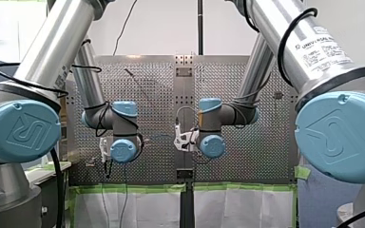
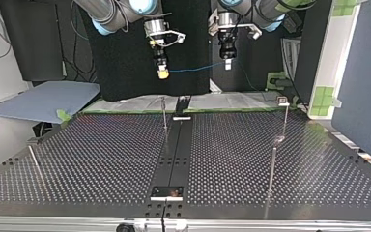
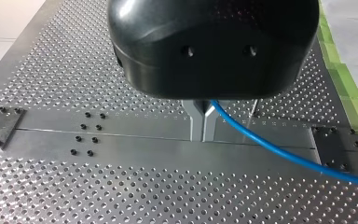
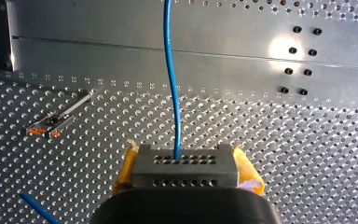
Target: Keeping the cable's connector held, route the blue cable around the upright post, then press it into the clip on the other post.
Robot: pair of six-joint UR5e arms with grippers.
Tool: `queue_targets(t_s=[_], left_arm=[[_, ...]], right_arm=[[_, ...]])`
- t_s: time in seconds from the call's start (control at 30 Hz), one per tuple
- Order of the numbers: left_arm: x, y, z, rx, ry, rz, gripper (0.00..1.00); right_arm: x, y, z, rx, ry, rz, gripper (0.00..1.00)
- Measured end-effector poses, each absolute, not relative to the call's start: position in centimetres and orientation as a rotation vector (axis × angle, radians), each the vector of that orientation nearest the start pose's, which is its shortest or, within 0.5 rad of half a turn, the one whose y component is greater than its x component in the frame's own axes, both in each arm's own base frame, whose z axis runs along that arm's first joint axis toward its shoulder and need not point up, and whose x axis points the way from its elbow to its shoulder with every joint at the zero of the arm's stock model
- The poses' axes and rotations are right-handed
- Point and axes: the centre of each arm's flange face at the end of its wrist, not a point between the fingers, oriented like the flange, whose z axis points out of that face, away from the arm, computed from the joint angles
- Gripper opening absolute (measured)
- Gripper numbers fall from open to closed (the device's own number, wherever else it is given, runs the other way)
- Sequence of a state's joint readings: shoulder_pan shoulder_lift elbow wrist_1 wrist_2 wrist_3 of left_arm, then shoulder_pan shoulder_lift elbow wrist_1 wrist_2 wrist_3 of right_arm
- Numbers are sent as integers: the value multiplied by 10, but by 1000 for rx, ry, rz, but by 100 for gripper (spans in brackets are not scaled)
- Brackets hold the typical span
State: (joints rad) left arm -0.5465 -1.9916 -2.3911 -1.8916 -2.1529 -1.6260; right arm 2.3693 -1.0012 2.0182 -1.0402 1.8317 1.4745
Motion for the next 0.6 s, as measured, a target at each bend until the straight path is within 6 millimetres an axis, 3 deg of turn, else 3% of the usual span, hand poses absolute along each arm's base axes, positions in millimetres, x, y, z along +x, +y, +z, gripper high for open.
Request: queue_targets(t_s=[0.23,0.37,0.6], left_arm=[[287,-267,79,-70,1566,-17,0],[283,-265,67,-40,1608,5,0],[280,-263,56,-23,1640,22,0]], right_arm=[[458,-295,89,1591,-811,1544,0],[460,-293,87,1603,-804,1537,0],[459,-284,59,1684,-806,1480,0]])
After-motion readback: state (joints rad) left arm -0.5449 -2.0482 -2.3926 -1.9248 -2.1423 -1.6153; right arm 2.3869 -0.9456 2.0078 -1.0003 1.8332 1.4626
